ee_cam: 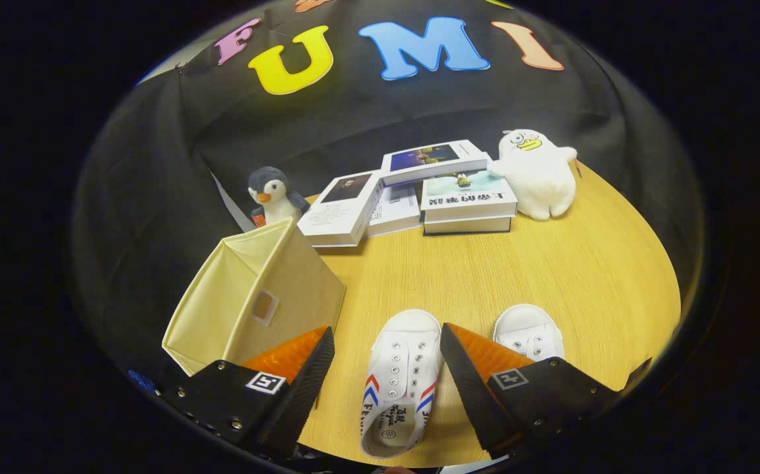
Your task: Open the storage box then place both shoes into the box .Put the left shoe in first, then the right shoe, with the right side of both shoes facing outward in a uniform manner.
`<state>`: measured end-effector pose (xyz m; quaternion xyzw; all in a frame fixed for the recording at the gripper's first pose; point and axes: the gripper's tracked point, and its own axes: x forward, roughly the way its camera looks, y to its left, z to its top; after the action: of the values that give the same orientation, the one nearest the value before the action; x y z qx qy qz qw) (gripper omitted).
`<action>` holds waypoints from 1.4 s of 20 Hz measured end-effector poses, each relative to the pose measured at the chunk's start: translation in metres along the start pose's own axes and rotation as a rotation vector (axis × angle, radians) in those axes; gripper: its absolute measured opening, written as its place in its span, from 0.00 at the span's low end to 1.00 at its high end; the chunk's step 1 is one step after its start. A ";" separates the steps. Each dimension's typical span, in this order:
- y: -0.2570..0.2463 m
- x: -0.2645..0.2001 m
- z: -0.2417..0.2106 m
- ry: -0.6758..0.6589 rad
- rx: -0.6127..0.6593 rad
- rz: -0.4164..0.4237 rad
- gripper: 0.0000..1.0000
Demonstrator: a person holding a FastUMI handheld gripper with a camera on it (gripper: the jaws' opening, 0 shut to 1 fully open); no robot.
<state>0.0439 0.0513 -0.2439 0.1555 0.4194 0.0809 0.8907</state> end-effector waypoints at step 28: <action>-0.039 0.038 -0.087 0.299 0.106 -0.042 0.36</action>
<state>0.0015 0.0429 -0.3371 0.1796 0.5540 0.0625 0.8105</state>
